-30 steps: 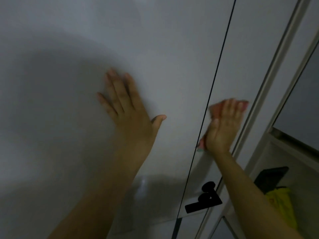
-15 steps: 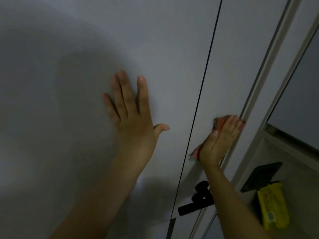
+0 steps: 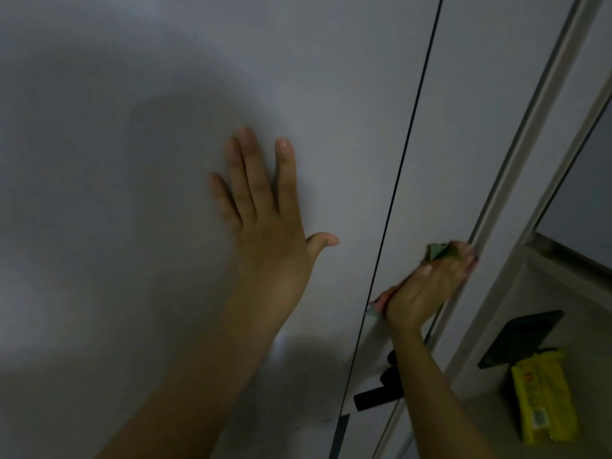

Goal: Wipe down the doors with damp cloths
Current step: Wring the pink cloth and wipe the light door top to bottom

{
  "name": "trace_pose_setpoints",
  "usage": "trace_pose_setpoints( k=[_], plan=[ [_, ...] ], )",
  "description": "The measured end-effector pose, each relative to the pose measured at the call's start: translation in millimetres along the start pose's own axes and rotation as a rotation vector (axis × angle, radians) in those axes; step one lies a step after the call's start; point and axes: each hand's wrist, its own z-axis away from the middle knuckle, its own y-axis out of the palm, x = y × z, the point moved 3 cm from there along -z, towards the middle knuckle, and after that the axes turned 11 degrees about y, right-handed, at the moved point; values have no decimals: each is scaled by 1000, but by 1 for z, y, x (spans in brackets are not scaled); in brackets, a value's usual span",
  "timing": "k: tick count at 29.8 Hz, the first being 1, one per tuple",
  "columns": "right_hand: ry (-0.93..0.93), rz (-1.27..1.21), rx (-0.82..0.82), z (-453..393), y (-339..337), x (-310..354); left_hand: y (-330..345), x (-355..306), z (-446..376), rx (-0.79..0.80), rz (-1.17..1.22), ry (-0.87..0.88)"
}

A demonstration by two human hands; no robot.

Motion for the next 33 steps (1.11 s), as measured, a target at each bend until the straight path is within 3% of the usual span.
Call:
trace_pose_setpoints(
  k=[3,7,9,11,15,17,21,25,29,31,33],
  plan=[
    [141,-79,26,36,16,10,0,0,0,-5,-22,-4],
    [-131,145,147,100,28,20,1,1,1,12,-42,9],
    [-271,223,186,91,22,19,-2,2,2,17,-42,15],
    [-307,240,124,62,11,18,-5,5,4,20,-36,26],
    [184,-23,-2,17,9,4,-8,15,11,19,-65,97],
    [252,-76,33,40,18,8,-8,15,11,37,-77,94],
    [12,57,124,87,21,17,-10,13,9,51,-42,81],
    [-196,178,115,51,12,49,-18,16,14,6,19,65],
    [-139,114,-36,40,32,94,-23,26,40,-82,10,-51],
    [-331,188,1,69,41,96,-21,32,56,-93,3,-116],
    [-682,298,162,93,39,82,-17,38,70,-63,-4,-167]
  ],
)
